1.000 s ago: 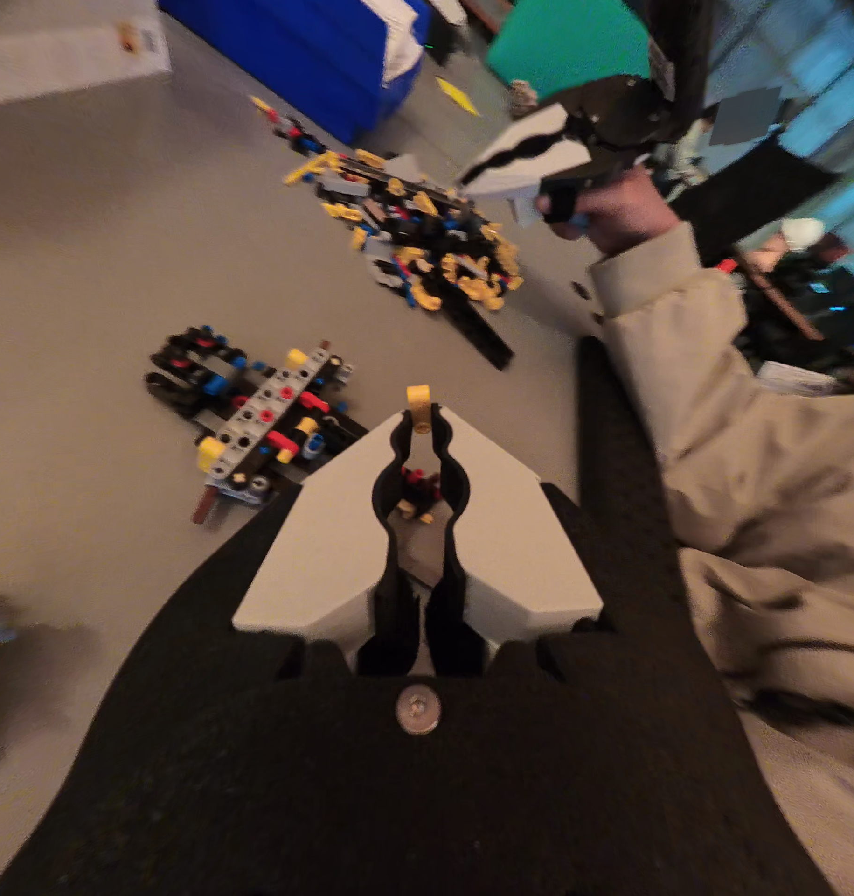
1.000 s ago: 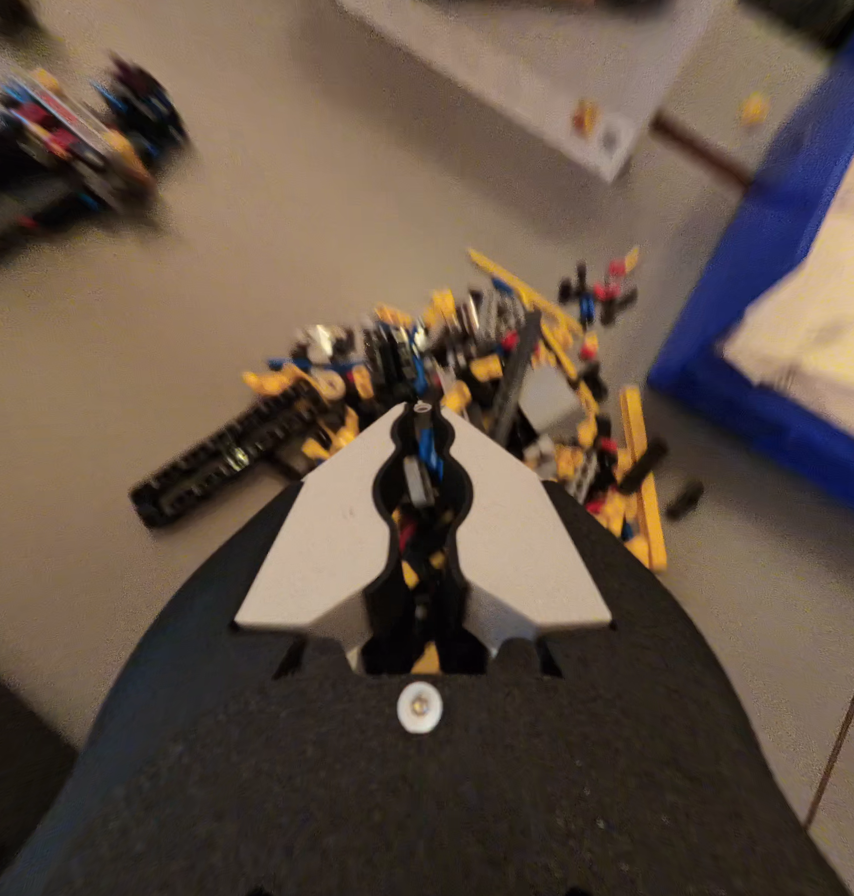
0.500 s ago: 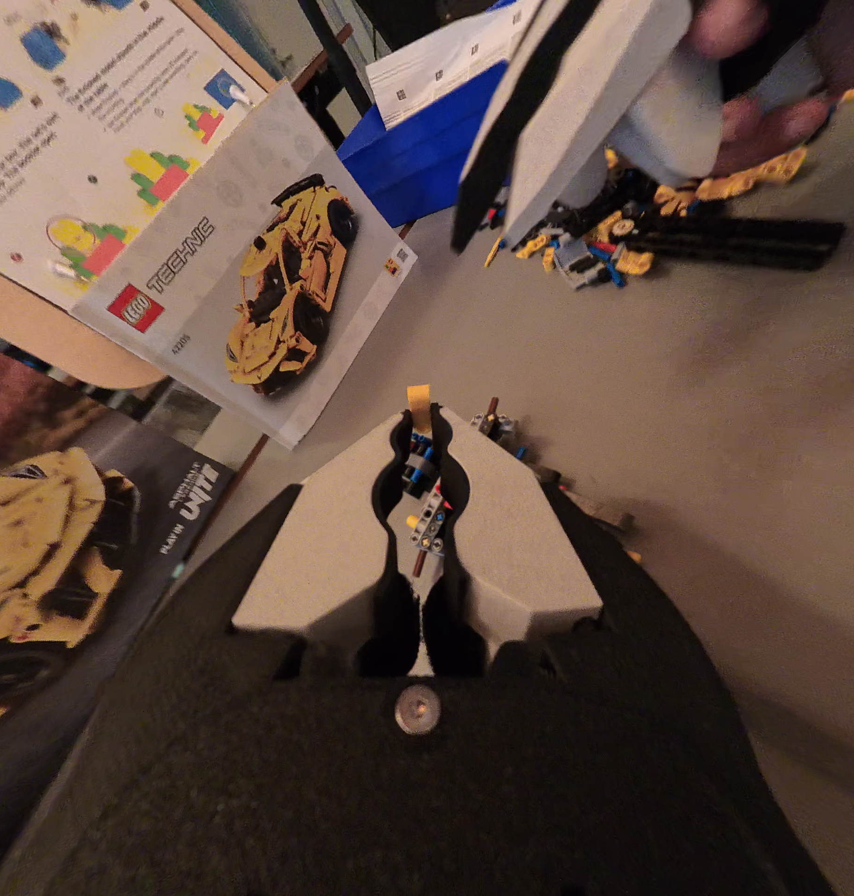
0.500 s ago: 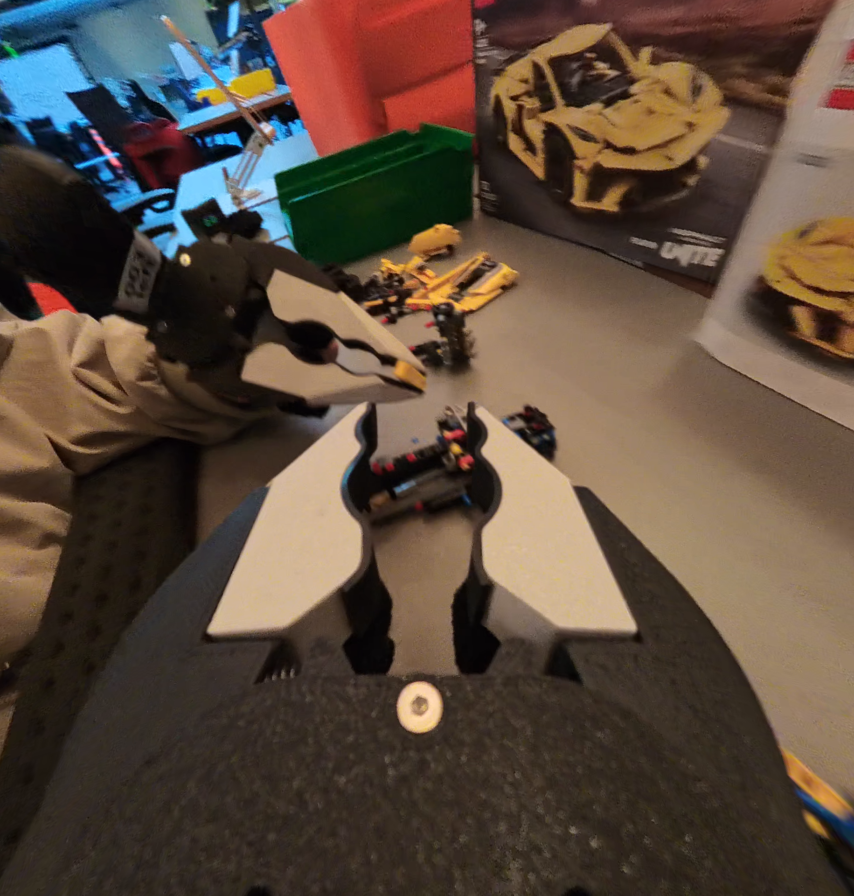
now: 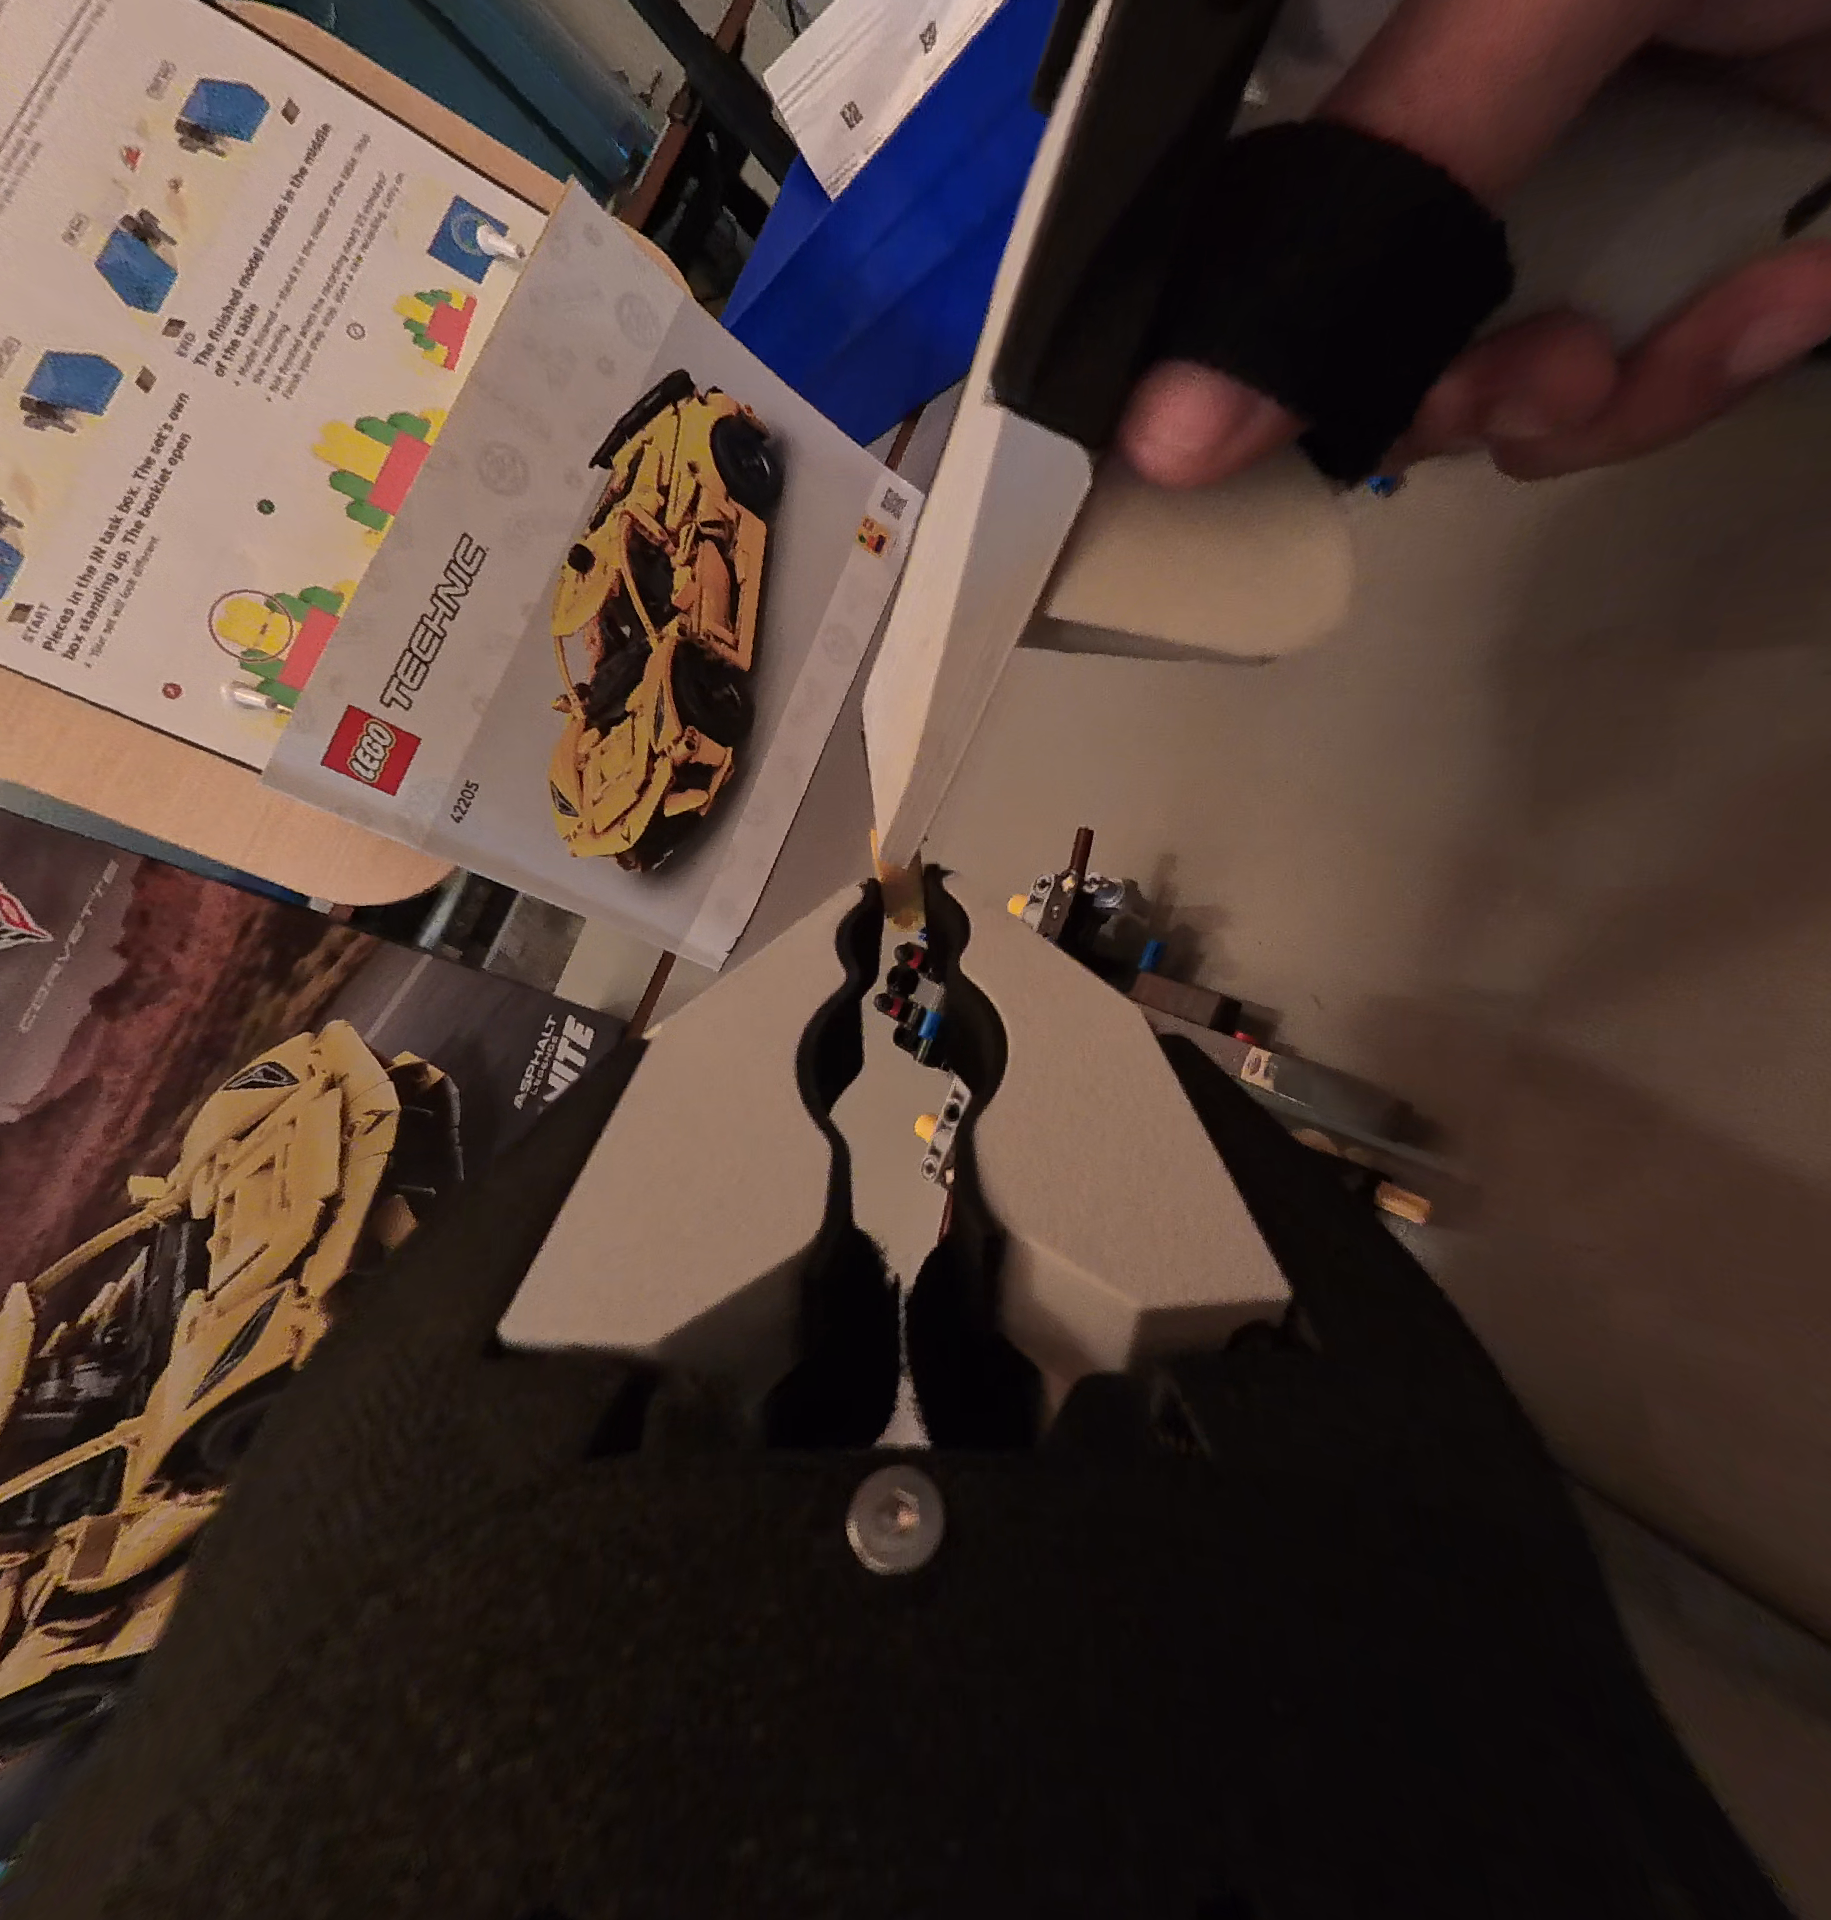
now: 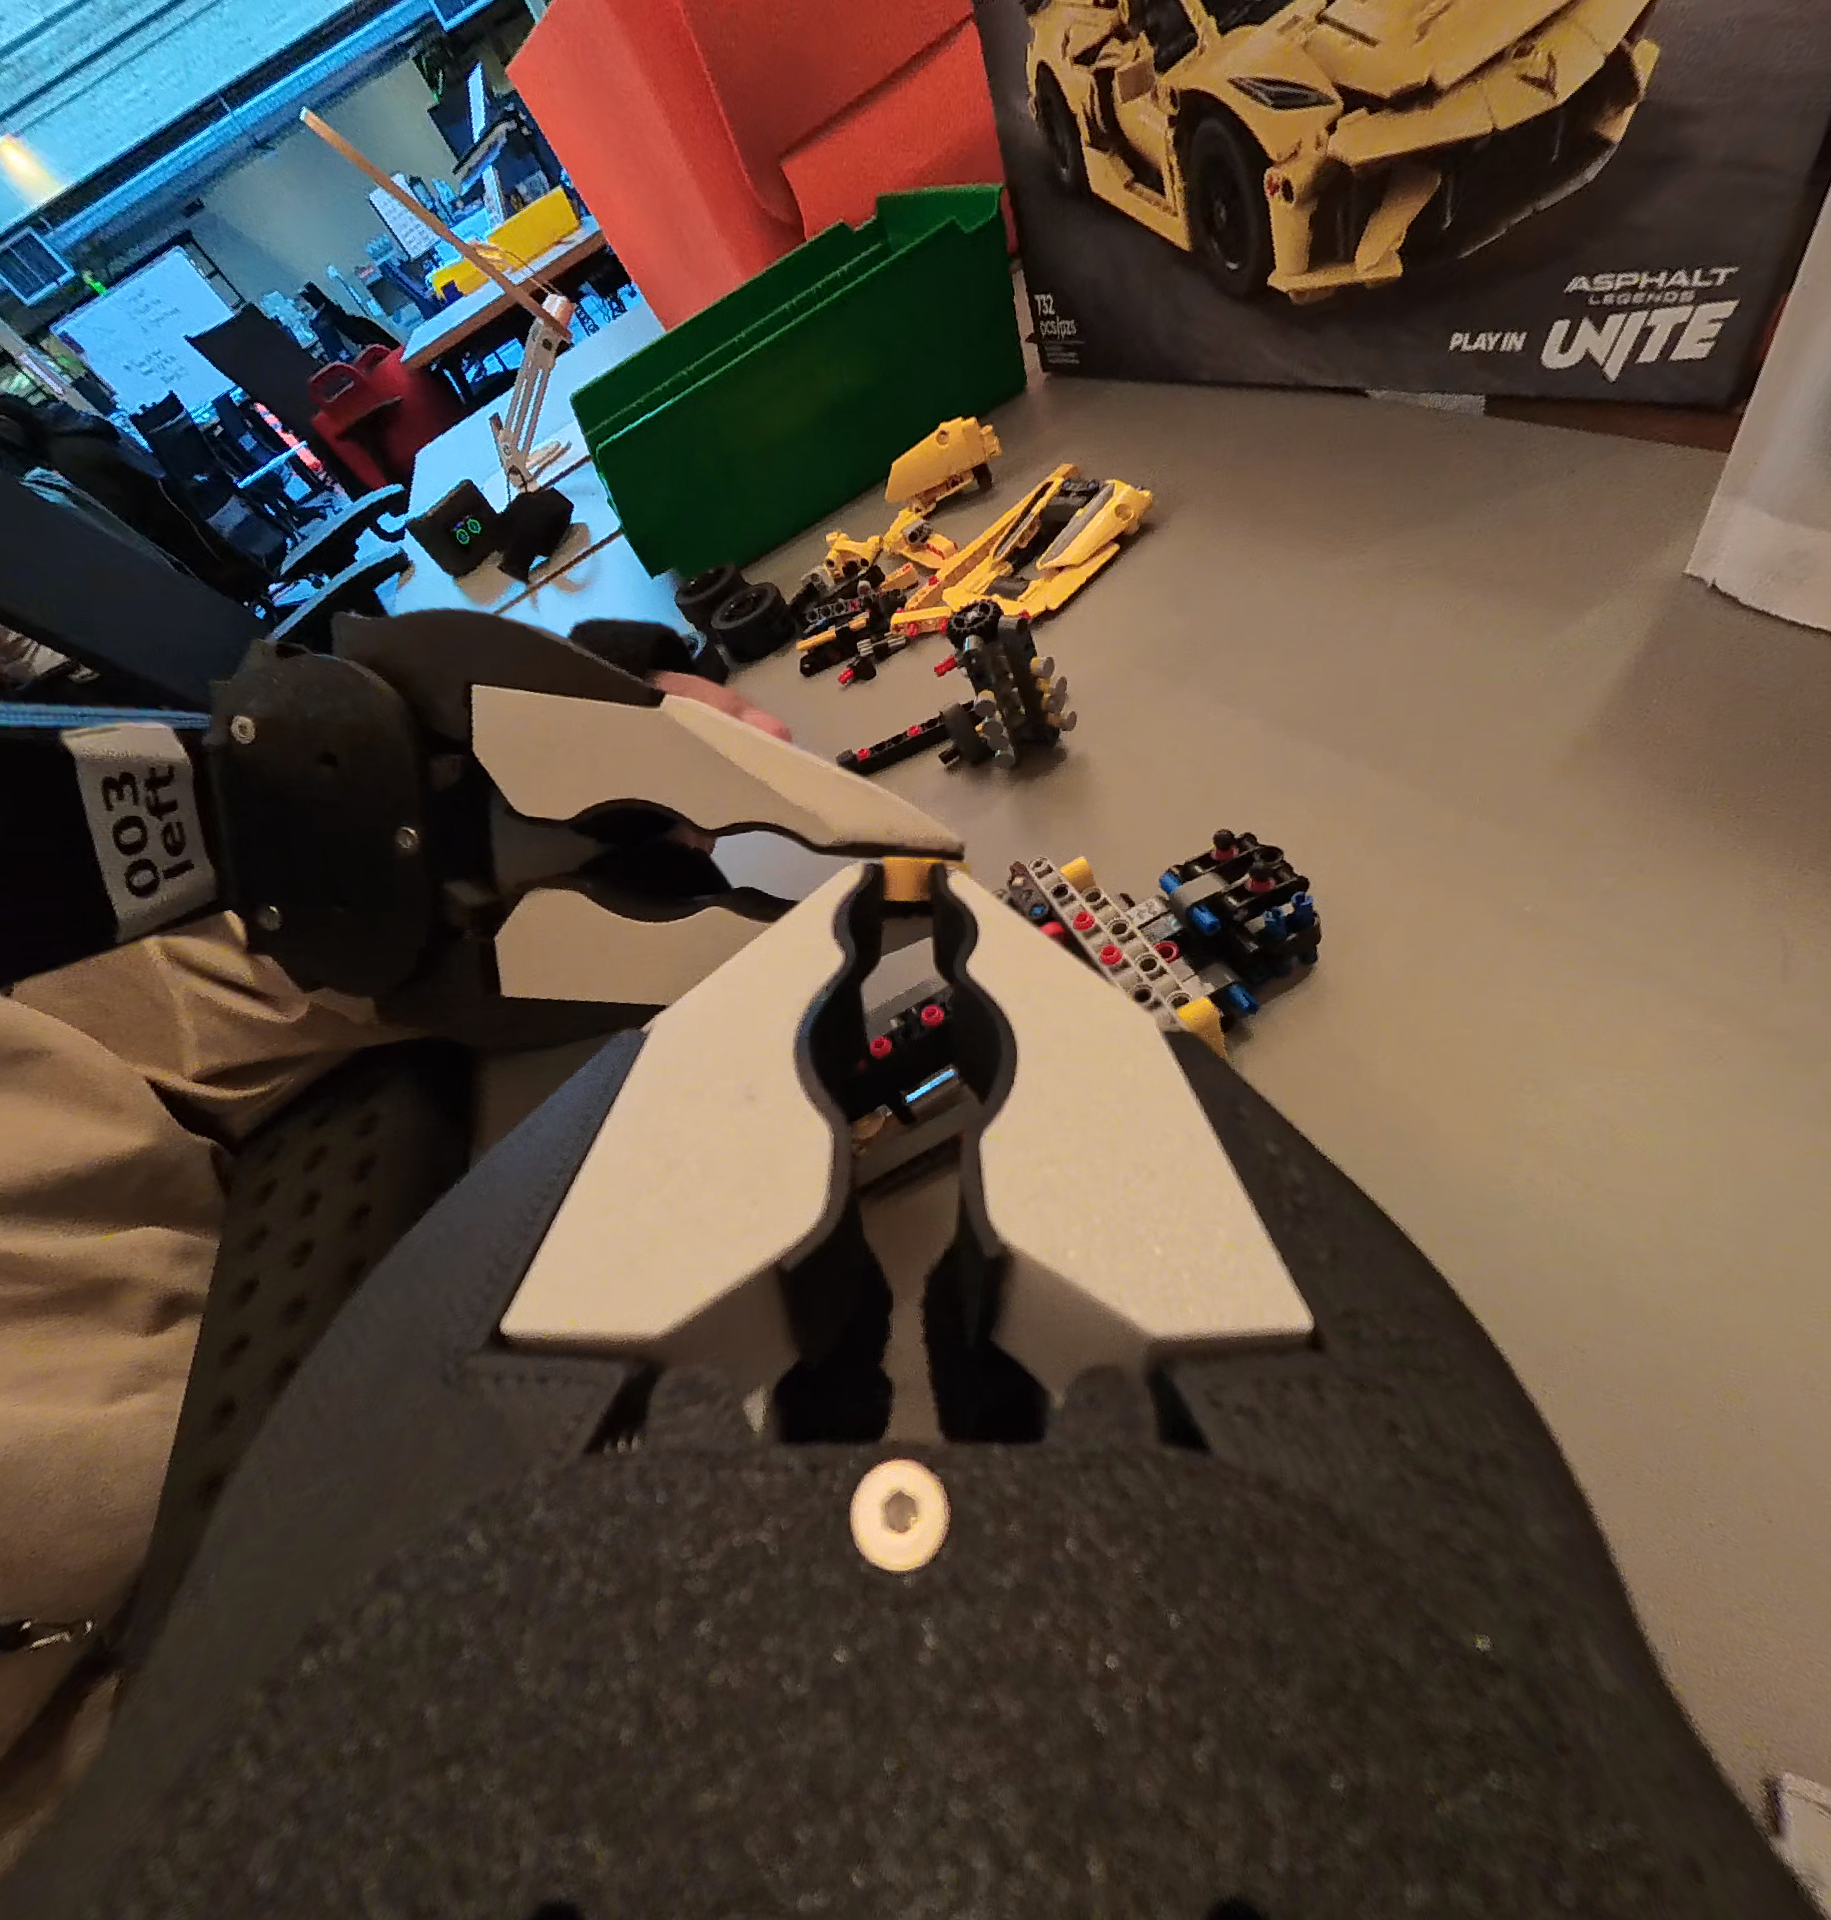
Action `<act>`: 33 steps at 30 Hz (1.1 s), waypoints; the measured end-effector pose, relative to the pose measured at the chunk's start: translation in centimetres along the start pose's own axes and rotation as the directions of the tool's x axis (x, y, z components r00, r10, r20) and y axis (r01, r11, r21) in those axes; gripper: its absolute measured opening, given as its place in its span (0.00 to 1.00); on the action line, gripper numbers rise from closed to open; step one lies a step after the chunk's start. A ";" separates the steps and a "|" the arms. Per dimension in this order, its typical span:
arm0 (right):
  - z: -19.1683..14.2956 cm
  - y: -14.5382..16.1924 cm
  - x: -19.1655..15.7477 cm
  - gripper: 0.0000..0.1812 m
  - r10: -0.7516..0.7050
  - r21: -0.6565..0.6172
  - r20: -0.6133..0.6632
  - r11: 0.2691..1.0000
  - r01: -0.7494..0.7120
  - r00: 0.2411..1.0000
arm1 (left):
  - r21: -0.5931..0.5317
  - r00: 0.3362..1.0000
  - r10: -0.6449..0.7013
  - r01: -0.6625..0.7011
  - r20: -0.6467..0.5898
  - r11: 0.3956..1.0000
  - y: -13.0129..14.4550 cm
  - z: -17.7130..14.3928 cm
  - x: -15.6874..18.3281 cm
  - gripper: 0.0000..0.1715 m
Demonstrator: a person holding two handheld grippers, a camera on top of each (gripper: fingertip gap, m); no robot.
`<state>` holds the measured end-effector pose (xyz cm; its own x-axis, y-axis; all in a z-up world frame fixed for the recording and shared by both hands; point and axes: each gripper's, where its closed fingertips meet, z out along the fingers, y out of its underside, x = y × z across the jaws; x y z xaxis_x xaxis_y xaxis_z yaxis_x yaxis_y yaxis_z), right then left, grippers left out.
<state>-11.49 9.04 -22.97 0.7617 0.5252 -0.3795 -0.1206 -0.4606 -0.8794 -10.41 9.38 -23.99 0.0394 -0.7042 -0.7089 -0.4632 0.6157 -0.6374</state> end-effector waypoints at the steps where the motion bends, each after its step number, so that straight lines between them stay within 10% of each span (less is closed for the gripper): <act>1: -0.2 0.0 0.1 0.03 -0.002 0.000 -0.005 1.000 0.002 1.000 | 0.012 1.000 0.003 -0.003 -0.004 1.000 -0.1 0.0 0.1 0.05; 6: -6.3 -1.9 6.5 0.03 -0.089 0.039 -0.365 0.993 0.110 0.927 | -0.065 0.928 -0.351 0.346 -0.124 0.936 2.7 -0.4 -1.8 0.06; 10: -17.5 -1.4 11.9 0.03 -0.069 0.028 -0.678 0.992 0.119 0.732 | -0.232 0.702 -0.632 0.589 -0.327 0.774 5.1 -1.4 -1.1 0.08; 15: -23.1 4.1 13.5 0.03 0.033 0.008 -0.724 0.999 -0.039 0.689 | -0.433 0.577 -0.676 0.520 -0.458 0.737 6.9 -2.4 3.0 0.12; 24: -19.9 2.5 13.1 0.15 -0.103 -0.058 -0.744 0.994 0.090 0.660 | -0.471 0.600 -0.579 0.349 -0.551 0.810 6.4 -3.7 6.8 0.07; 29: -8.0 4.2 2.6 0.19 -0.262 -0.170 -0.170 0.957 0.234 0.950 | -0.440 0.522 -0.627 0.448 -0.578 0.778 3.7 -2.5 8.4 0.05; 33: -2.7 7.2 -1.2 0.24 -0.283 -0.325 -0.028 0.910 0.259 0.959 | -0.409 0.482 -0.688 0.564 -0.542 0.717 3.1 -2.1 5.7 0.07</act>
<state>-11.55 3.11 -28.06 0.7821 0.6139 -0.1072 0.2945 -0.5157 -0.8046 -13.48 6.54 -29.40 -0.1420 -0.9550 0.2605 -0.6726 -0.1000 -0.7332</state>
